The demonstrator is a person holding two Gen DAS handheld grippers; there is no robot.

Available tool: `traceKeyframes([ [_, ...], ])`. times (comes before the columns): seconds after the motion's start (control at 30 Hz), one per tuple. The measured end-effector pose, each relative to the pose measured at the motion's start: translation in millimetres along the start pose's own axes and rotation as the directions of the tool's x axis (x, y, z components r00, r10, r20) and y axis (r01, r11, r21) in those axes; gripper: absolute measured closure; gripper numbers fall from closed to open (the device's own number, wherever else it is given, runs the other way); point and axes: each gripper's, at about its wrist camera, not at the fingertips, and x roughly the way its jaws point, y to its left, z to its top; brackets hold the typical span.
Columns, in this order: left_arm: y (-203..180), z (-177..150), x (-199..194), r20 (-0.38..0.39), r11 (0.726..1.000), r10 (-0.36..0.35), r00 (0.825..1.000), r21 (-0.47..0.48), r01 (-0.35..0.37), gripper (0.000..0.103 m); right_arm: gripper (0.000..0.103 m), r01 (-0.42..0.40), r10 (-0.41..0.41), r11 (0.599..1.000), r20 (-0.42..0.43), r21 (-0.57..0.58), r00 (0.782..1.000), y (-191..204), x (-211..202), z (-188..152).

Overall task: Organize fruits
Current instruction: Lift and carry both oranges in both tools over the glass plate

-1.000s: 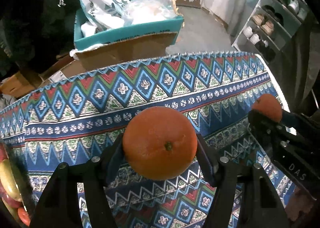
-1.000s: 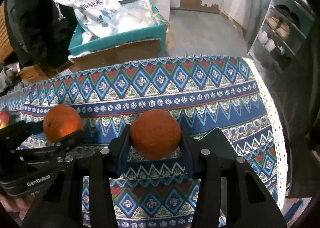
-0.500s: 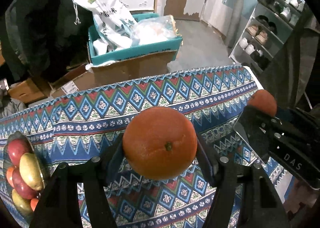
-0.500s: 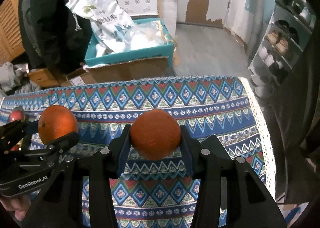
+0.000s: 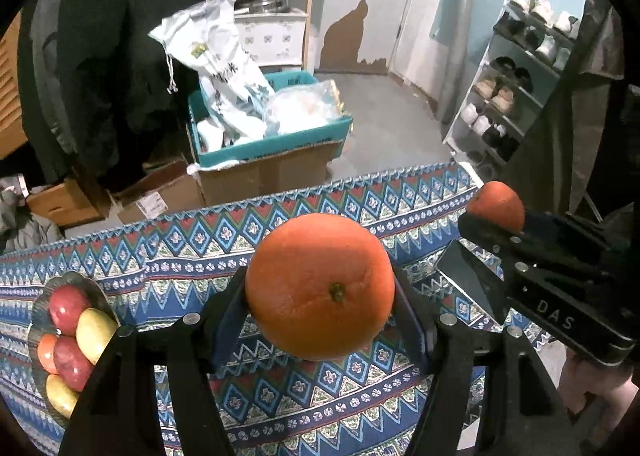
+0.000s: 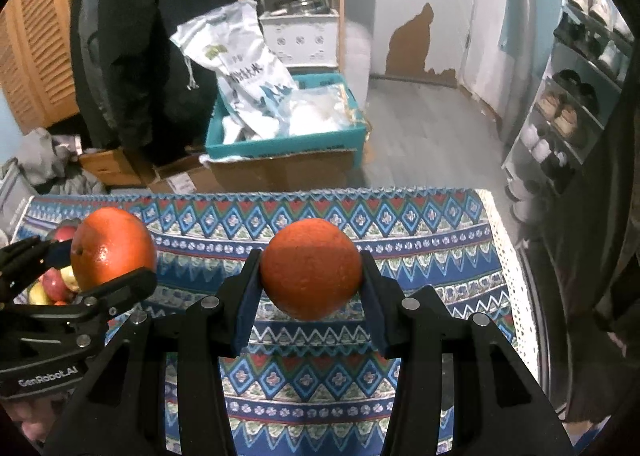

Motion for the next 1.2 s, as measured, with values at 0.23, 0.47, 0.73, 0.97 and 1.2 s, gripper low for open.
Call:
traceKeyframes([
  [0.23,7.6,-0.4,-26.6,0.048,1.0,0.007,0.999,0.0,-0.007,0.034,0.057,-0.016,0.017,1.0,0.043,-0.024,0.999,11.7,-23.1,4.8],
  [0.47,19.2,-2.6,-53.2,0.091,1.0,0.016,0.996,-0.008,-0.015,0.034,0.057,-0.051,0.055,0.997,0.077,-0.054,0.996,29.5,-41.3,11.7],
  [0.73,40.9,-9.1,-78.1,0.123,0.999,0.029,0.992,-0.034,-0.025,0.034,0.057,-0.108,0.115,0.991,0.092,-0.083,0.989,52.7,-51.2,17.0],
  [0.97,69.0,-18.0,-92.8,0.135,0.996,0.052,0.99,-0.076,-0.042,0.034,0.057,-0.146,0.157,0.981,0.082,-0.125,0.984,80.0,-50.9,18.5],
  [1.2,101.8,-29.9,-104.6,0.139,0.99,0.084,0.987,-0.128,-0.066,0.034,0.057,-0.18,0.193,0.969,0.066,-0.17,0.979,111.4,-47.8,21.2],
])
